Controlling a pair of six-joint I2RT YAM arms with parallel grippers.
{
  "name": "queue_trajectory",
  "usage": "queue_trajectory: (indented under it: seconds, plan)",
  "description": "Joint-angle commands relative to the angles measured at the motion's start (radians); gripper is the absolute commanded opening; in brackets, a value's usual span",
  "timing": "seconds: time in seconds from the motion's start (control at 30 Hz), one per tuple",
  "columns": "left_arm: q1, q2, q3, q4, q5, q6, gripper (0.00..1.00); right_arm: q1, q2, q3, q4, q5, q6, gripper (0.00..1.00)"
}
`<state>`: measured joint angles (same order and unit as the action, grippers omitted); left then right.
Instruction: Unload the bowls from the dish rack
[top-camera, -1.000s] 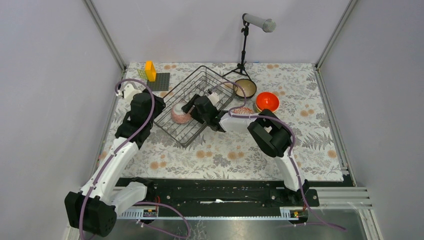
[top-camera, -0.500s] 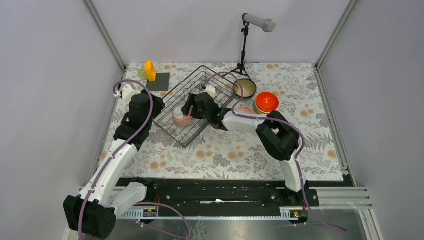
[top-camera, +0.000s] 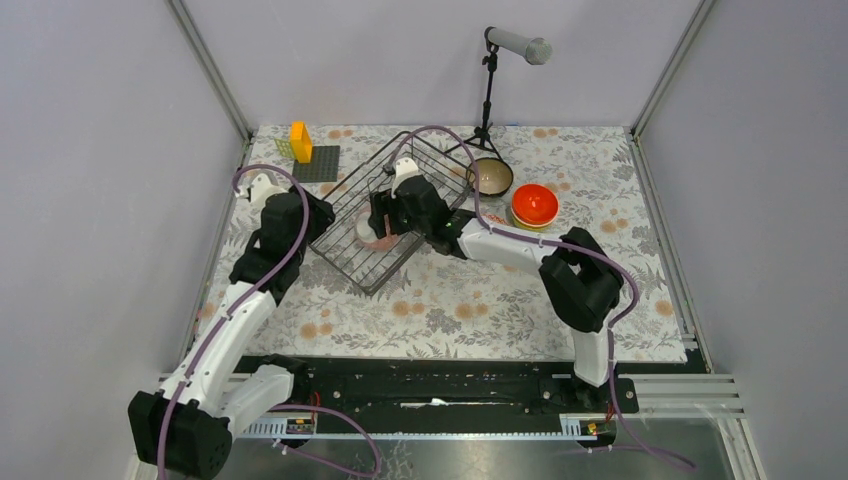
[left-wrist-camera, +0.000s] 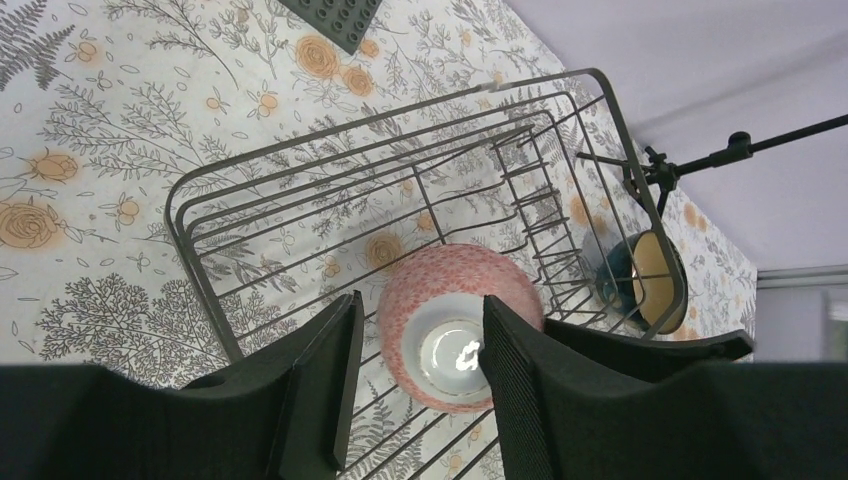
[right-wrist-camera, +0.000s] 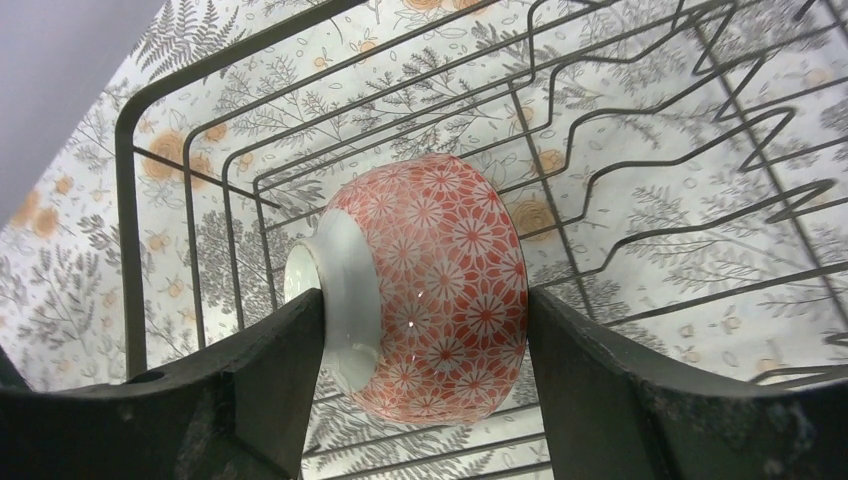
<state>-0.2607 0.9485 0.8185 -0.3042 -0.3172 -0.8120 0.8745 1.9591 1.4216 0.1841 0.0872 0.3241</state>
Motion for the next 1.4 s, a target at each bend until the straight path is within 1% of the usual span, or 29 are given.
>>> queue_trajectory:
  seconds: [0.0,0.1,0.2,0.3,0.4,0.53,0.67,0.77,0.83,0.9,1.0,1.17,1.3,1.37]
  plan:
    - [0.006,-0.026,-0.021,0.055,0.053,0.009,0.53,0.011,-0.1,-0.001,0.026,0.043,-0.136,0.38]
    - [0.005,-0.029,-0.039,0.072,0.08,0.031,0.56,0.007,-0.115,-0.012,0.023,0.079,-0.13,0.35]
    - [0.005,-0.044,-0.071,0.108,0.137,0.043,0.6,-0.015,-0.131,-0.013,0.014,0.052,-0.084,0.34]
    - [0.005,-0.056,-0.099,0.147,0.182,0.05,0.65,-0.063,-0.145,-0.013,0.009,-0.042,0.002,0.34]
    - [0.007,-0.045,-0.094,0.152,0.211,0.052,0.67,-0.137,-0.149,-0.009,0.011,-0.216,0.121,0.34]
    - [0.024,-0.029,-0.092,0.199,0.323,0.049,0.77,-0.237,-0.157,-0.024,0.047,-0.377,0.277,0.32]
    - [0.06,-0.028,-0.132,0.327,0.494,-0.004,0.88,-0.29,-0.178,-0.04,0.06,-0.447,0.361,0.3]
    - [0.088,-0.03,-0.201,0.505,0.648,-0.078,0.94,-0.329,-0.197,-0.062,0.097,-0.505,0.435,0.3]
    - [0.1,-0.02,-0.239,0.616,0.717,-0.145,0.98,-0.356,-0.209,-0.08,0.134,-0.54,0.498,0.3]
    - [0.11,-0.007,-0.27,0.72,0.765,-0.194,0.99,-0.381,-0.219,-0.101,0.192,-0.582,0.56,0.29]
    - [0.119,0.029,-0.288,0.825,0.818,-0.258,0.99,-0.405,-0.226,-0.121,0.285,-0.651,0.643,0.28]
    - [0.122,0.08,-0.287,1.006,0.891,-0.348,0.99,-0.411,-0.247,-0.137,0.355,-0.72,0.701,0.28]
    - [0.121,0.095,-0.274,1.081,0.897,-0.385,0.99,-0.412,-0.266,-0.16,0.406,-0.754,0.739,0.28]
    - [0.121,0.106,-0.265,1.091,0.902,-0.397,0.98,-0.41,-0.274,-0.176,0.468,-0.773,0.778,0.28]
